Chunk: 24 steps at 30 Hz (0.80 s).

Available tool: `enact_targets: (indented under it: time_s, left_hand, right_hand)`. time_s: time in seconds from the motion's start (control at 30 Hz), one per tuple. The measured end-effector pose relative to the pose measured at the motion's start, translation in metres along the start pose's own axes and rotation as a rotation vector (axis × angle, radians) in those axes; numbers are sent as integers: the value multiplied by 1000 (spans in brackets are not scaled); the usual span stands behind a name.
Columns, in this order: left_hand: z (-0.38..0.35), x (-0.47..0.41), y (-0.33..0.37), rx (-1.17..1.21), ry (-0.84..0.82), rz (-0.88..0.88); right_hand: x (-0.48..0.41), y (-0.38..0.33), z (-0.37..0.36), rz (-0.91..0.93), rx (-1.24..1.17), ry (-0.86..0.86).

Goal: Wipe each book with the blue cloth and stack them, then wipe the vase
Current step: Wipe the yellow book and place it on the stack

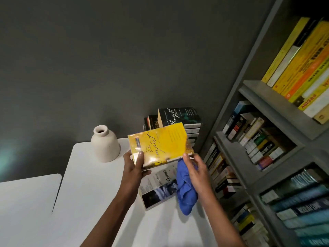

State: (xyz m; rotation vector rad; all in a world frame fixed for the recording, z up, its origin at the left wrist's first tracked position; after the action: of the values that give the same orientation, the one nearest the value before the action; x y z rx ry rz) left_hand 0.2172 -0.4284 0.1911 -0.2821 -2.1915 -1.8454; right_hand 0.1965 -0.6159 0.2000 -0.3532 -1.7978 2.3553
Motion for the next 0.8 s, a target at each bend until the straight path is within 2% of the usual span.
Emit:
enact_targets:
  time_s: [0.13,0.33,0.5,0.6,0.73,0.8]
  left_hand:
    - [-39,-28,17,-60,-68,-37]
    - [-82,-79,52,-253,-112,-151]
    - [-89,-121,70,-537,-82,-192]
    - [-92,-144,67,-612,-43,-234]
    - [-79,-186,38,-732,2,-203]
    - [-84,-172,49,-777,20,-196]
  right_hand:
    - [-39,15,22,-22,94,106]
    - [-114,19,52,10,230,138]
    - [-168,12,67,16,400,72]
    - [-187,9,67,-30,526,-11]
    - [-198,18,62,-92,691,-97]
    - [-198,18,63,-111,734,-114]
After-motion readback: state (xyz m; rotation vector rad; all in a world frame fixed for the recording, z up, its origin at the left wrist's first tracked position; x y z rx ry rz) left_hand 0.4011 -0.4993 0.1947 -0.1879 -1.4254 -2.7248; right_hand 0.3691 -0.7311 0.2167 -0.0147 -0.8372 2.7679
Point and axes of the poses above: each hand's wrist, its own x-axis away from the middle knuckle, its own z-axis out of the back of the hand, y = z × x, the point moved 1 cm from there along -x, towards the middle knuckle, and after that the axes turned 9 degrees about z, right-handed, at the moved point
